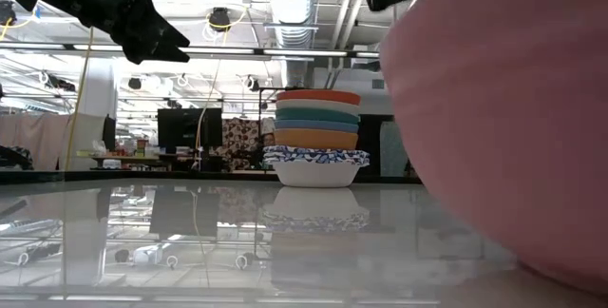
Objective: Nest bowls inside each other
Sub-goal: Stack the pink bowl on top of the orange bowl
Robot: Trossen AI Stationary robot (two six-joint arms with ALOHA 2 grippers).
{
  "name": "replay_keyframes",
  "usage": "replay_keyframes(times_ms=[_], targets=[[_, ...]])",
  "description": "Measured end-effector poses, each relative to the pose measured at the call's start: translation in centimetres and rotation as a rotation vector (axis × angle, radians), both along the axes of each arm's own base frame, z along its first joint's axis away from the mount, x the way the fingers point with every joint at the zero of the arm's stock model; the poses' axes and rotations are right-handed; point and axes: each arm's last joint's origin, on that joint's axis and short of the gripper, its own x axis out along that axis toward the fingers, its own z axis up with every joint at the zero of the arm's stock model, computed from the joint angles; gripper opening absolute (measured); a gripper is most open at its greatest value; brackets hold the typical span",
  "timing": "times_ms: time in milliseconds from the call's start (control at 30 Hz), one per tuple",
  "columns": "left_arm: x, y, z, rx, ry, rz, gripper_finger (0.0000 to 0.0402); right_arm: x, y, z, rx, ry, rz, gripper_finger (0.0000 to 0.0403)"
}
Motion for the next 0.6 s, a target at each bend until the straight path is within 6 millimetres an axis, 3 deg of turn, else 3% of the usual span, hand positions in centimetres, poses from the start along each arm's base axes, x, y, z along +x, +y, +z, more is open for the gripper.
replay_keyframes(times_ms=[267,600], targets=[[0.0,0.0,0.0,-0.001,0.0,0.001,0.0274,0.6,0.7,1.0,0.054,-0.132,0.01,0.0224],[0.0,0.0,0.0,-0.002,0.0,0.002,0.0274,0.0,1.7,-1.4,0.049,-0.094,0.061,0.0224]])
